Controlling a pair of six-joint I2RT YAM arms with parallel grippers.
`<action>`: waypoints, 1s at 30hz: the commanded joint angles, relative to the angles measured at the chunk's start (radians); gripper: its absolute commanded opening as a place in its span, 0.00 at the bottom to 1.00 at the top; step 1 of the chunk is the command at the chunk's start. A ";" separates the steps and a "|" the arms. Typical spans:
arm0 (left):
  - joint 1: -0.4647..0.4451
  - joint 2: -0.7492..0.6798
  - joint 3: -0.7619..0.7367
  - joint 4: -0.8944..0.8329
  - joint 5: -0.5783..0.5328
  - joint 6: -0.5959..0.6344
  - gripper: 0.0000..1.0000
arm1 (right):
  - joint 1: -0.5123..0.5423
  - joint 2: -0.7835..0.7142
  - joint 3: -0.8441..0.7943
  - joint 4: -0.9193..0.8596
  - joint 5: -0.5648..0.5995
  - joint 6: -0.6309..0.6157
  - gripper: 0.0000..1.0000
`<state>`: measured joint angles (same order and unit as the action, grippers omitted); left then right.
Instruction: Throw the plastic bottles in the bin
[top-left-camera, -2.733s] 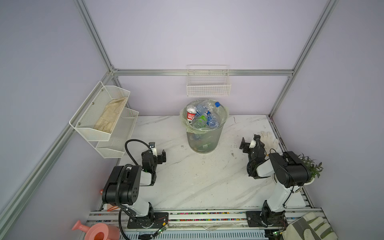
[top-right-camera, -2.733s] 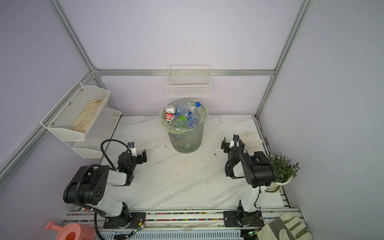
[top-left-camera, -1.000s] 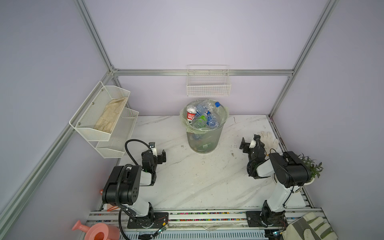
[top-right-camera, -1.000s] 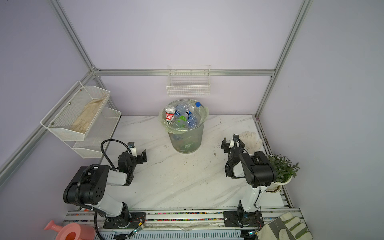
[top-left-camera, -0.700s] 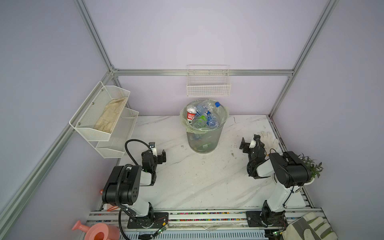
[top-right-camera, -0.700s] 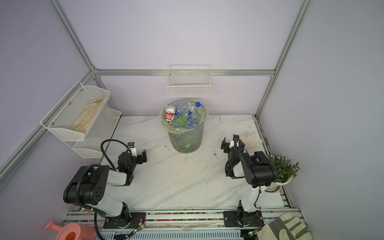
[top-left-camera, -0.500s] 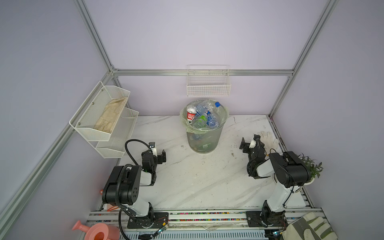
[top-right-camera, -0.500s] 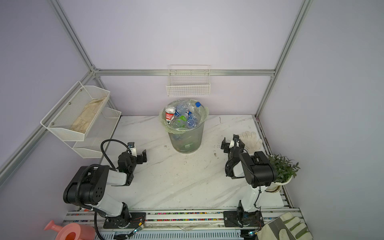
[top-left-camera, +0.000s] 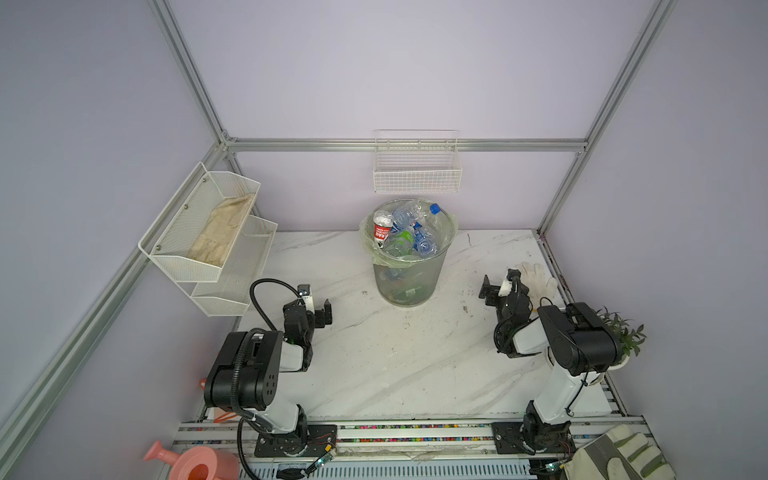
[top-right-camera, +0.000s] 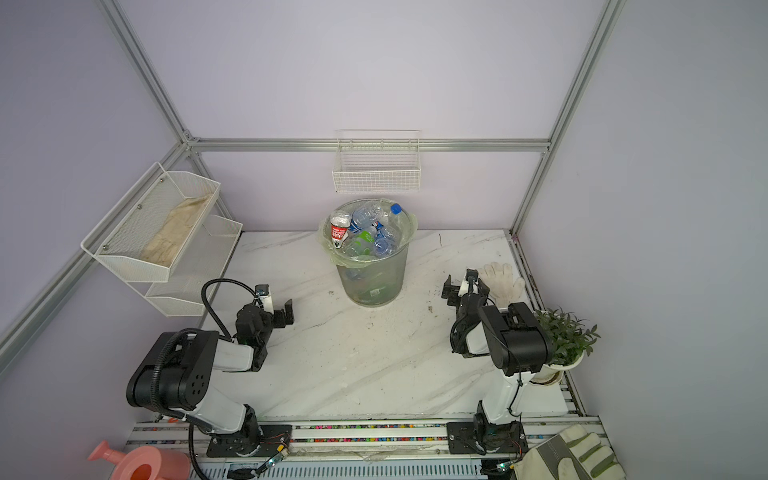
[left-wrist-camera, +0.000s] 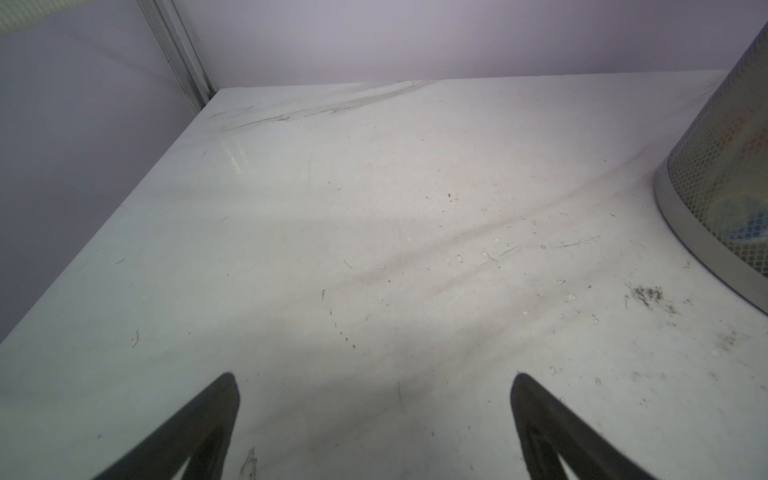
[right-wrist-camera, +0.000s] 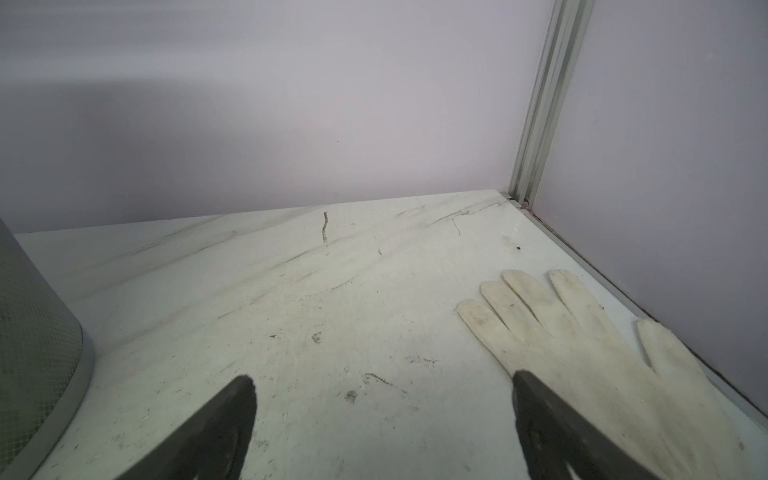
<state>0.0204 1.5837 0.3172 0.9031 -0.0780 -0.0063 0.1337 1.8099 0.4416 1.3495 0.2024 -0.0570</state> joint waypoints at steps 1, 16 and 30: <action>0.006 -0.019 0.054 0.053 0.011 0.013 1.00 | -0.005 -0.026 0.013 0.016 0.000 -0.002 0.97; 0.006 -0.019 0.054 0.051 0.011 0.013 1.00 | -0.005 -0.026 0.013 0.015 -0.001 -0.003 0.97; 0.010 -0.019 0.059 0.042 0.010 0.006 1.00 | -0.005 -0.025 0.015 0.012 -0.003 -0.001 0.98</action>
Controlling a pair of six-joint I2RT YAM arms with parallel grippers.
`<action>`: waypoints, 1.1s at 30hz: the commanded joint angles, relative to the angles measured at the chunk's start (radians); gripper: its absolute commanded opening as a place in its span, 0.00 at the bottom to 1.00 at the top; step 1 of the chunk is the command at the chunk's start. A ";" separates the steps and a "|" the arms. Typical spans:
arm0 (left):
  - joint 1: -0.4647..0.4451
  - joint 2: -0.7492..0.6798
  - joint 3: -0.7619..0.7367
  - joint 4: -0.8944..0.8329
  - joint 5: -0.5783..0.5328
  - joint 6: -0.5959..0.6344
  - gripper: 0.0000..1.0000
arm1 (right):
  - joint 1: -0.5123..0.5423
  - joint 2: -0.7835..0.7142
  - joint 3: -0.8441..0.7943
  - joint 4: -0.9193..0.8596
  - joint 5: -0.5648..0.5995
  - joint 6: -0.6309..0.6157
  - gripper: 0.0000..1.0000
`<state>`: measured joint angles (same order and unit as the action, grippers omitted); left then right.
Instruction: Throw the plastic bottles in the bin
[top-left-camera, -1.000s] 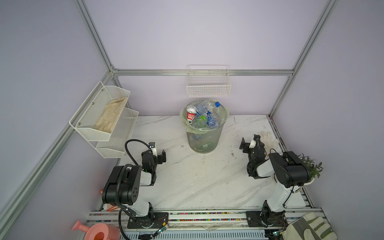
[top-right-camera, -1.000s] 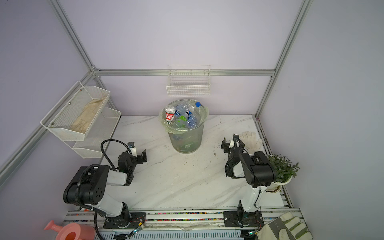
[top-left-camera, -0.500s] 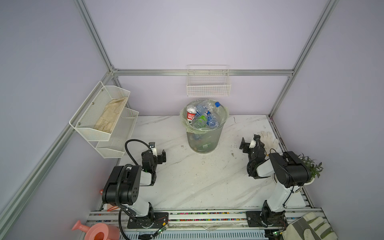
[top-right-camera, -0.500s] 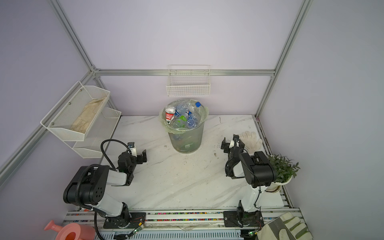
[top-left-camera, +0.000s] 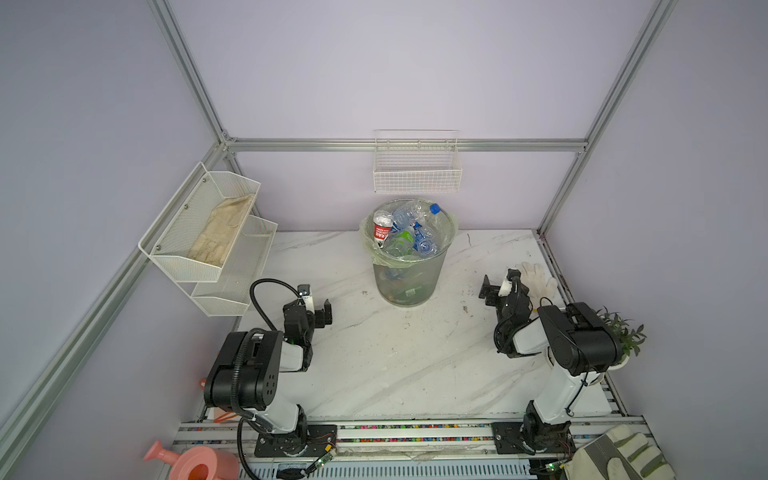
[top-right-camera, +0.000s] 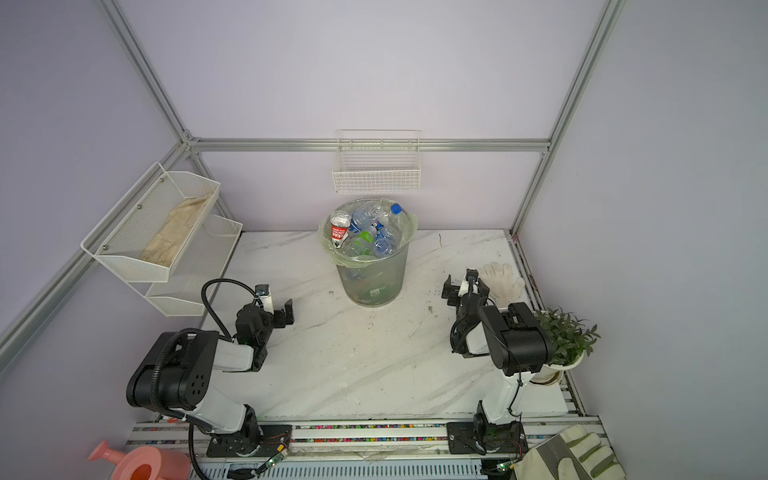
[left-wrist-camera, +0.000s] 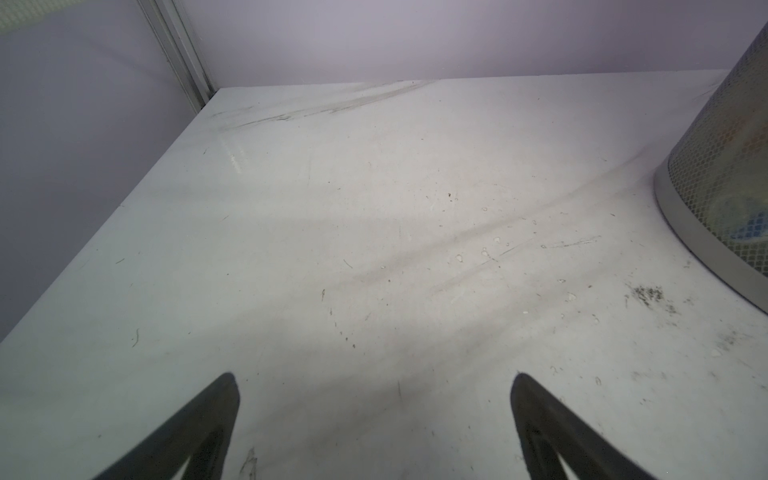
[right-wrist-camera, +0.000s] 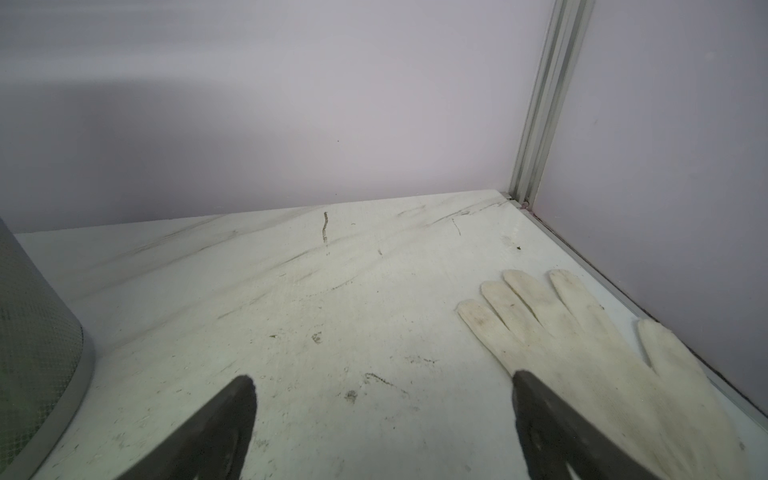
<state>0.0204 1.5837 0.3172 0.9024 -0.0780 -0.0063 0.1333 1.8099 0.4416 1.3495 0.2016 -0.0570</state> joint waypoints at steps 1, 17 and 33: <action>0.009 -0.018 0.059 0.043 0.011 0.006 1.00 | -0.005 -0.026 0.014 0.011 -0.002 0.000 0.97; 0.010 -0.018 0.059 0.043 0.011 0.006 1.00 | -0.007 -0.026 0.015 0.011 -0.002 -0.001 0.97; 0.009 -0.018 0.057 0.046 0.014 0.009 1.00 | -0.006 -0.026 0.012 0.020 0.001 -0.012 0.97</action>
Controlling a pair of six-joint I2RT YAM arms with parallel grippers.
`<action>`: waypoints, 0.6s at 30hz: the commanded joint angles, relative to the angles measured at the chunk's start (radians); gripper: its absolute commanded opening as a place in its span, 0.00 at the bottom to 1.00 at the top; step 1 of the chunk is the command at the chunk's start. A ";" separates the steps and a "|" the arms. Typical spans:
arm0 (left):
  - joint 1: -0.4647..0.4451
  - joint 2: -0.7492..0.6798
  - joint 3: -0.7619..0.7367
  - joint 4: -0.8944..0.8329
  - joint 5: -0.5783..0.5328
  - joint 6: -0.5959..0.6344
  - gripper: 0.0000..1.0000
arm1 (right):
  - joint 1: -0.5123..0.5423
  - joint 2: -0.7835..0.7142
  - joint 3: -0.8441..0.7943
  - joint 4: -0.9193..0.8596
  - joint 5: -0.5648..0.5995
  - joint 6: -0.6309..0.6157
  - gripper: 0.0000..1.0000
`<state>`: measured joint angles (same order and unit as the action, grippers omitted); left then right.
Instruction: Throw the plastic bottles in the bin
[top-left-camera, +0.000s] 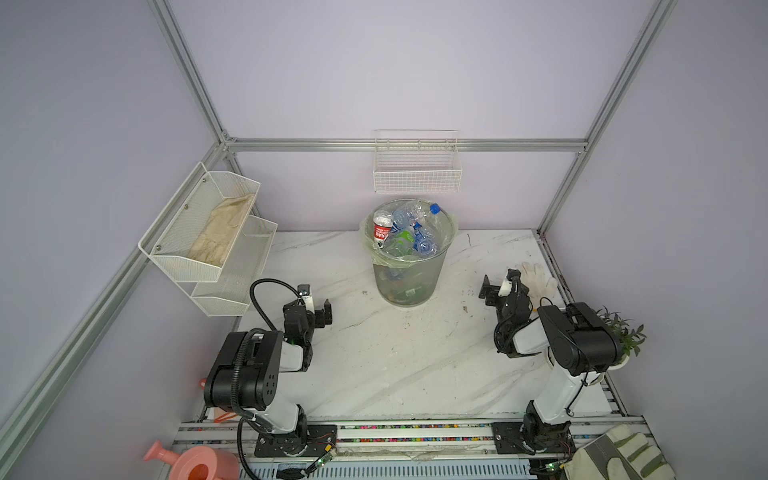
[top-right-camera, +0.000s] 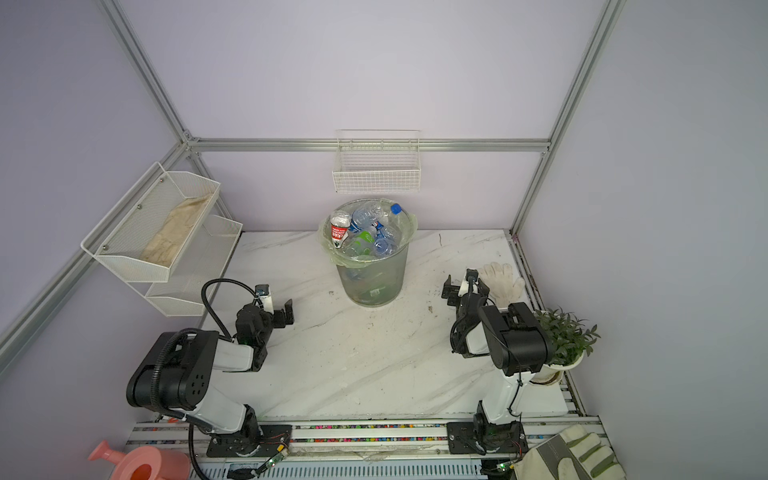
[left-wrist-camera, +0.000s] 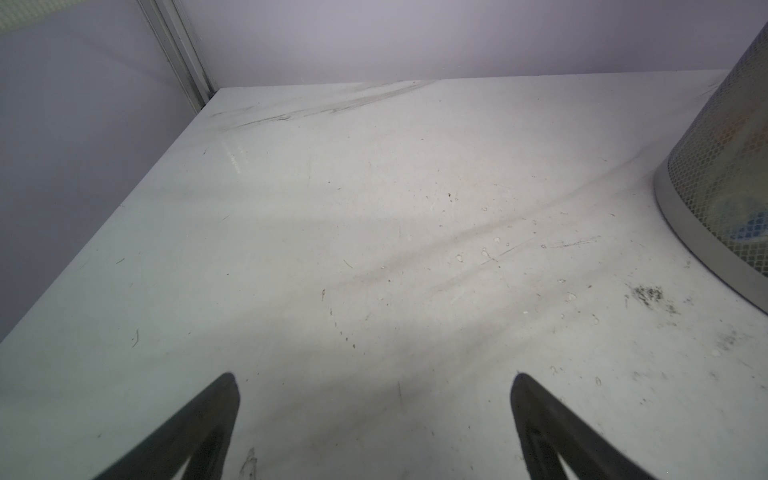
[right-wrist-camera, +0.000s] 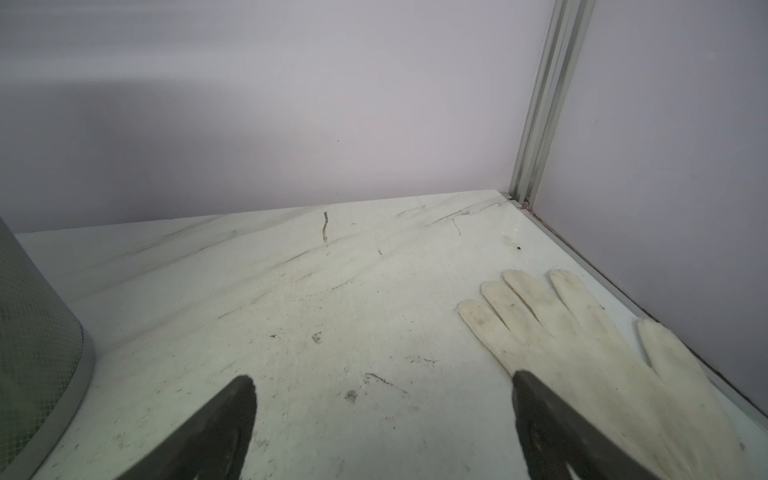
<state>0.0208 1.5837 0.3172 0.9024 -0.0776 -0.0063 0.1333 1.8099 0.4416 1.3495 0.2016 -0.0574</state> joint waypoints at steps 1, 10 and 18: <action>0.009 -0.019 0.058 0.046 0.013 0.009 1.00 | -0.007 -0.026 0.012 0.020 0.002 -0.011 0.98; 0.010 -0.018 0.057 0.045 0.013 0.009 1.00 | -0.006 -0.026 0.011 0.022 0.002 -0.012 0.97; 0.008 -0.018 0.057 0.046 0.013 0.009 1.00 | -0.007 -0.026 0.014 0.013 0.000 -0.006 0.97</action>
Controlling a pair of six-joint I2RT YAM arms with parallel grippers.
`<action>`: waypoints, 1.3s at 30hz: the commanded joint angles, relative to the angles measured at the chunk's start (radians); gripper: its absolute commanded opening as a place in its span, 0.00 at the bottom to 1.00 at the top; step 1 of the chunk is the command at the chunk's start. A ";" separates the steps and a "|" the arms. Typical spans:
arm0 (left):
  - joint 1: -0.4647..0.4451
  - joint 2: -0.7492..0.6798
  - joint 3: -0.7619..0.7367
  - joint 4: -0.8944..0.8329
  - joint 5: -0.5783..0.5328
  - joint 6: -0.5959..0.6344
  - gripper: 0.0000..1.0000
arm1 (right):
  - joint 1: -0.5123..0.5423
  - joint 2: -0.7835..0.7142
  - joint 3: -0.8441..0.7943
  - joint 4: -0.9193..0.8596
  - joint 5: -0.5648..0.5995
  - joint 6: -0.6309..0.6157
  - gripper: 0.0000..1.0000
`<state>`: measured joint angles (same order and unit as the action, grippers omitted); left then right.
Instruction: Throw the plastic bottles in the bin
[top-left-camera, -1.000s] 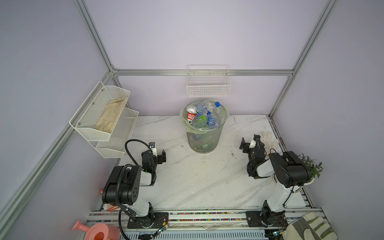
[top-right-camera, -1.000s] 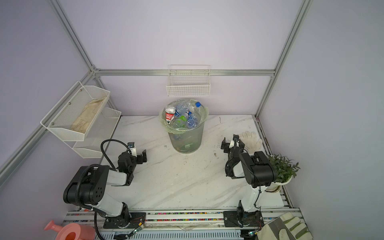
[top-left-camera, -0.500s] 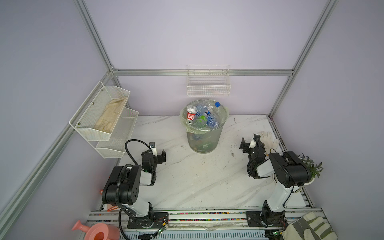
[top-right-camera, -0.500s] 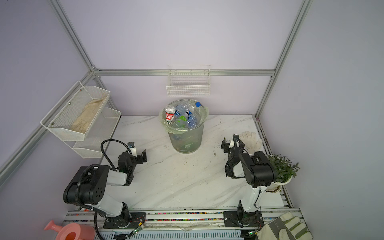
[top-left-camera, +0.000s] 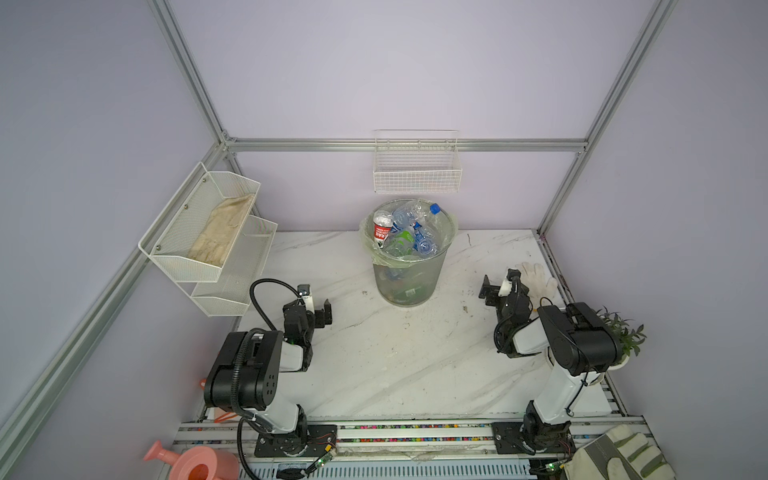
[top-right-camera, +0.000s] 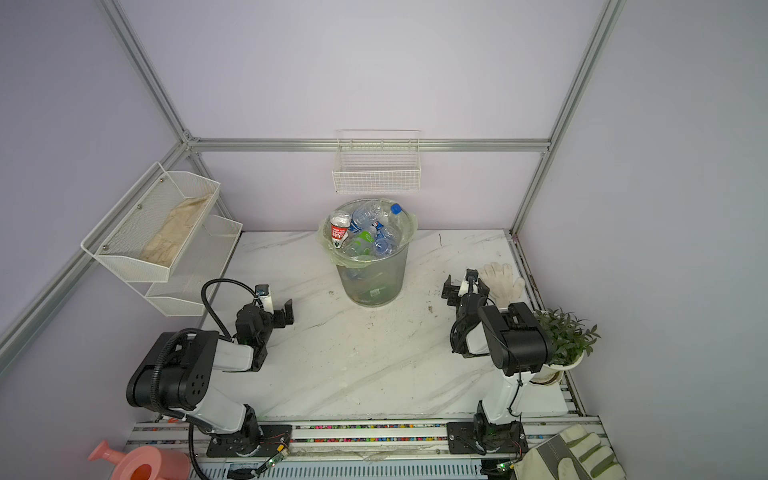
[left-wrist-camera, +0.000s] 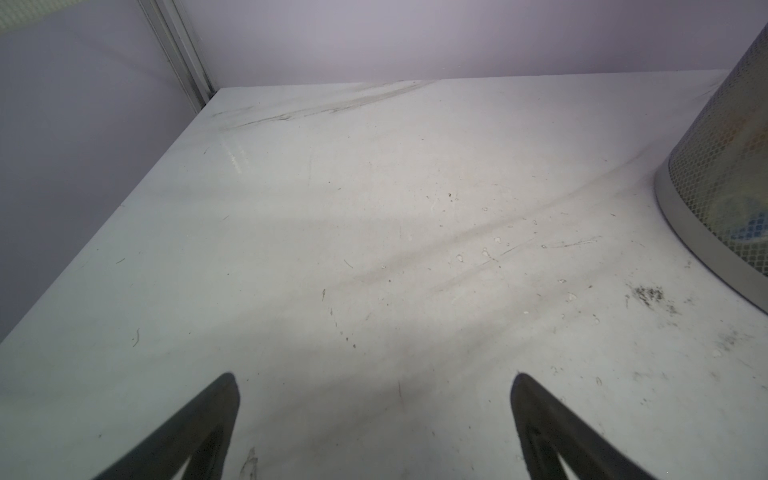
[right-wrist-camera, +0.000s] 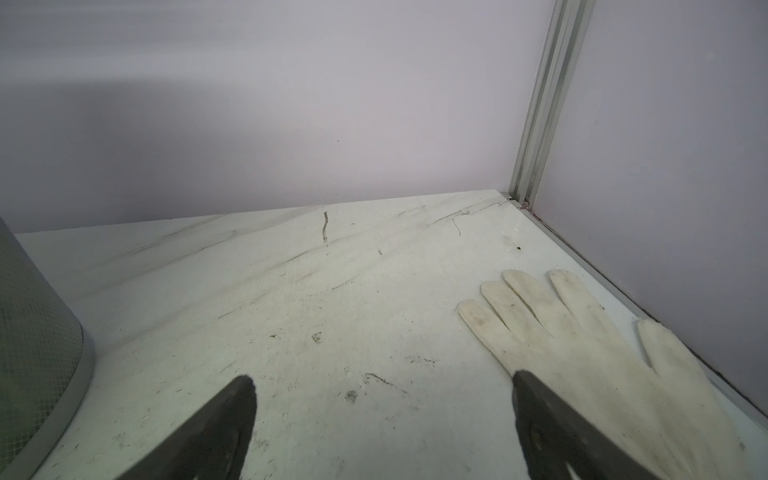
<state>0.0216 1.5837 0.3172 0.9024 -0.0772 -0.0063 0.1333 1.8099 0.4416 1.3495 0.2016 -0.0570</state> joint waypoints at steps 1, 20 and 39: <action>0.008 -0.018 0.058 0.045 0.013 0.009 1.00 | -0.006 -0.026 0.014 0.015 -0.001 -0.006 0.97; 0.008 -0.018 0.057 0.046 0.013 0.009 1.00 | -0.006 -0.026 0.014 0.016 -0.001 -0.010 0.97; 0.008 -0.016 0.056 0.052 0.005 0.005 1.00 | -0.006 -0.024 0.012 0.020 0.003 -0.021 0.97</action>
<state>0.0223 1.5837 0.3172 0.9035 -0.0776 -0.0063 0.1310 1.8099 0.4416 1.3495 0.2016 -0.0582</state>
